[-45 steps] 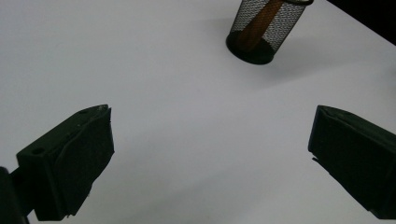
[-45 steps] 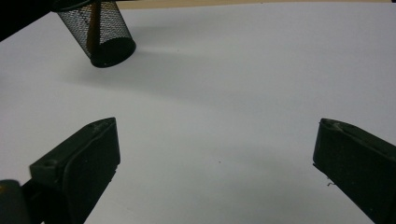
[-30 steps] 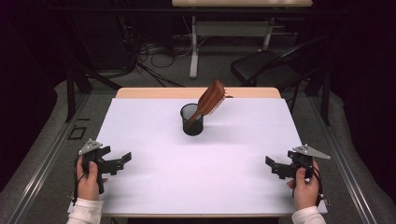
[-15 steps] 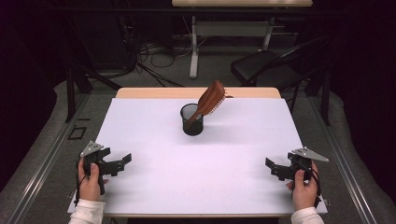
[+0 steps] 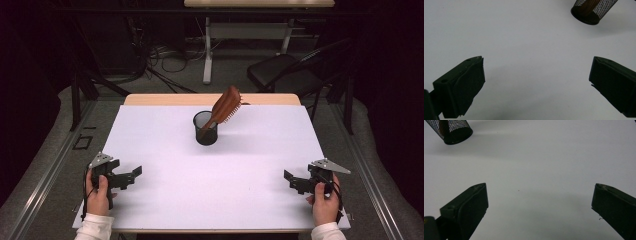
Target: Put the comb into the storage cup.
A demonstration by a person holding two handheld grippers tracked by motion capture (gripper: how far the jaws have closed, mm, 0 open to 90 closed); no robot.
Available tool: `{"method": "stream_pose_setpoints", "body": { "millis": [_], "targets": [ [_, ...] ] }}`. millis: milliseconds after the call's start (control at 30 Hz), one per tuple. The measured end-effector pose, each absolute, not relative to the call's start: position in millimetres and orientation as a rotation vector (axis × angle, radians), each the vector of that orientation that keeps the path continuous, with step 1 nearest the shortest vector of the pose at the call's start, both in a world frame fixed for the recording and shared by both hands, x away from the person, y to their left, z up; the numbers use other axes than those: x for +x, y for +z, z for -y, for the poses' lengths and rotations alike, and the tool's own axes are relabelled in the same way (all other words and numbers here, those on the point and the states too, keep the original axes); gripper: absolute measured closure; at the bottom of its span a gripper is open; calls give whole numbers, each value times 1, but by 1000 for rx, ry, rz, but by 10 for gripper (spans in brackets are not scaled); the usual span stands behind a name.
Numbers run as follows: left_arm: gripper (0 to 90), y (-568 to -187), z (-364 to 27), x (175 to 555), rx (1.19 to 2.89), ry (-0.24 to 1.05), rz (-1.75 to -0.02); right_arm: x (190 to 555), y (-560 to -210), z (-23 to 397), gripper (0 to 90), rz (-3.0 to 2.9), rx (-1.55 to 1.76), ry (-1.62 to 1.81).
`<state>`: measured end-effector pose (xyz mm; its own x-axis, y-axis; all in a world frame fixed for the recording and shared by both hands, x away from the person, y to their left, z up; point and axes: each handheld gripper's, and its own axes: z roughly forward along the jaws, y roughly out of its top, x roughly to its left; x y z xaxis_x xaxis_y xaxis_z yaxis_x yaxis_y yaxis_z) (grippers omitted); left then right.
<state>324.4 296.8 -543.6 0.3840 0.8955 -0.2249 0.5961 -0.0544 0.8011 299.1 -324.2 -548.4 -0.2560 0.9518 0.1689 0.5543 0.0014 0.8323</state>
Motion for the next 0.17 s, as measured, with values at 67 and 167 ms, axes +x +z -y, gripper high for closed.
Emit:
{"method": "stream_pose_setpoints", "body": {
  "millis": [67, 167],
  "targets": [
    [2, -544, -297, 324, 1754, 421, -1314, 299, -548, 325, 4, -1839, 1552, 1165],
    [2, -544, -298, 325, 1746, 419, -1317, 299, -549, 325, 4, -1839, 1562, 1165]
  ]
}}
